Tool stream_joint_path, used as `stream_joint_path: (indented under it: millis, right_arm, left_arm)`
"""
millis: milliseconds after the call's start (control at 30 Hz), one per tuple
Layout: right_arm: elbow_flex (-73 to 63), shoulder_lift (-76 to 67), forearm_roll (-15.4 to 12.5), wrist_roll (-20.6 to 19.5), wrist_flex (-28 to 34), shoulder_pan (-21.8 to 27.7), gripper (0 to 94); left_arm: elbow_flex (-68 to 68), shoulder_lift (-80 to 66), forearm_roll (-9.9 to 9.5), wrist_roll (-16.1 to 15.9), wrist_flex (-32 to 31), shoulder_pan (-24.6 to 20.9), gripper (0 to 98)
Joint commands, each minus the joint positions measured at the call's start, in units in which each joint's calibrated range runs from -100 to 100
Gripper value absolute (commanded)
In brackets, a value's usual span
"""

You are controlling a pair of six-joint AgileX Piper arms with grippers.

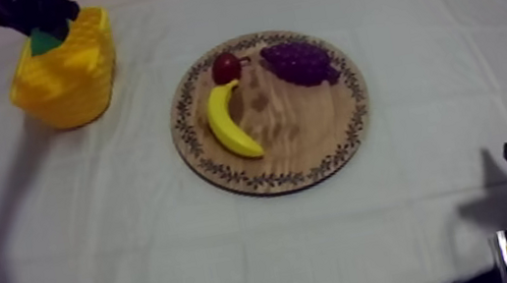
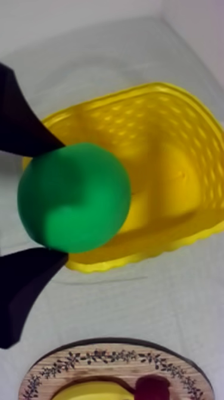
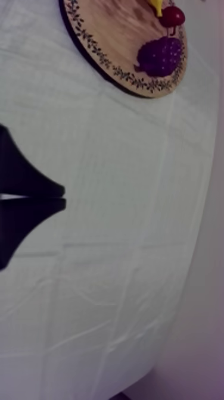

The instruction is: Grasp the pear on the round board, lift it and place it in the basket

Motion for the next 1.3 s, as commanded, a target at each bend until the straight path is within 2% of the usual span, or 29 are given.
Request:
stream_joint_path:
  millis: [0, 300, 600, 733, 900, 1067, 1167, 1267]
  right_arm:
    - [0.03, 0.01, -0.01, 0.01, -0.08, 0.00, 0.3]
    - [0.03, 0.01, -0.01, 0.01, -0.08, 0.00, 0.3]
    - [0.03, 0.01, -0.01, 0.01, -0.08, 0.00, 0.3]
    - [0.03, 0.01, -0.01, 0.01, -0.08, 0.00, 0.3]
    - [0.03, 0.01, -0.01, 0.01, -0.08, 0.00, 0.3]
    - [0.03, 0.01, -0.01, 0.01, -0.08, 0.00, 0.3]
    - [0.03, 0.01, -0.01, 0.01, -0.08, 0.00, 0.3]
    - [0.03, 0.01, -0.01, 0.01, -0.08, 0.00, 0.3]
  left_arm:
    - [0.28, 0.55, 0.13, 0.21, -0.50, -0.25, 48.0]
    - [-3.26, 8.55, 1.98, 0.03, -1.37, -2.30, 47.2]
    - [-6.67, 18.43, 3.41, -1.27, -4.99, -3.80, 48.8]
    - [-6.85, 20.71, 4.09, -0.94, -6.61, -4.48, 53.4]
    - [-6.01, 21.21, 5.99, -0.52, -7.65, -5.86, 60.7]
    - [-4.41, 20.14, 6.66, -0.79, -9.72, -6.08, 66.0]
    - [-3.18, 18.91, 7.30, -0.87, -11.63, -6.07, 63.5]
    - [-1.21, 16.54, 8.09, -1.33, -14.41, -5.78, 56.5]
